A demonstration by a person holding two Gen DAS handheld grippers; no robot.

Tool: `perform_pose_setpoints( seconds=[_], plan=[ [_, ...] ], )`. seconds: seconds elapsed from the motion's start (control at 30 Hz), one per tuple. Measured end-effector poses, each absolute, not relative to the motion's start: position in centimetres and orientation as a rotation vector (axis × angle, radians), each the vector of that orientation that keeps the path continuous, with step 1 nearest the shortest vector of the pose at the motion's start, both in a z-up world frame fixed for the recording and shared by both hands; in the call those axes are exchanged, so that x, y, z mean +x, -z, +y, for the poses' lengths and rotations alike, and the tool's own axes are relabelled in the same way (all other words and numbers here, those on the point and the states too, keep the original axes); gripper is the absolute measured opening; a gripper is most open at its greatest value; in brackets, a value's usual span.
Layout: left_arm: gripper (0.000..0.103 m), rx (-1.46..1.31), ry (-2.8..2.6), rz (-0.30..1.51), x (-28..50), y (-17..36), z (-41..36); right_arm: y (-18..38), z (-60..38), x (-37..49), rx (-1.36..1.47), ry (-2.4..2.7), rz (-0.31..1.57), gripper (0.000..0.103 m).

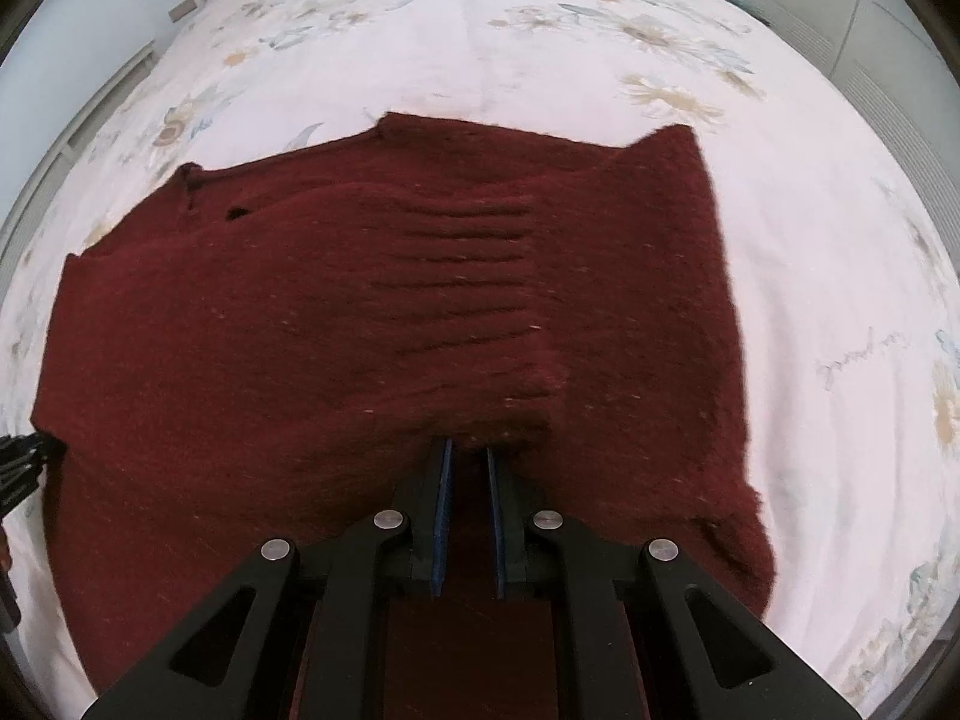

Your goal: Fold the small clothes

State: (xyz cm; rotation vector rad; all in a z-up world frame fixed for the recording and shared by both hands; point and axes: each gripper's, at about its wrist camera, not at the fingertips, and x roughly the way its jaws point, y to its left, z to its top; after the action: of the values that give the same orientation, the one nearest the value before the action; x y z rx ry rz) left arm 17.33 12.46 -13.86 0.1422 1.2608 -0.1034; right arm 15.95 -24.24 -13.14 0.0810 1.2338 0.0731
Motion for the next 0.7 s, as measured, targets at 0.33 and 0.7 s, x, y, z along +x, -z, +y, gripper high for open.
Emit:
perform_pose_setpoints(
  seconds=[0.33,0.7],
  plan=[
    [0.045,0.111,0.085,1.289,15.1,11.4,12.3,9.7,-25.9,14.4,0.067,-0.044,1.167,0.073],
    [0.102,0.097,0.178,1.11,14.9,4.3,6.7,5.8,-18.7,14.5,-0.096,-0.124,1.053,0.088]
  ],
)
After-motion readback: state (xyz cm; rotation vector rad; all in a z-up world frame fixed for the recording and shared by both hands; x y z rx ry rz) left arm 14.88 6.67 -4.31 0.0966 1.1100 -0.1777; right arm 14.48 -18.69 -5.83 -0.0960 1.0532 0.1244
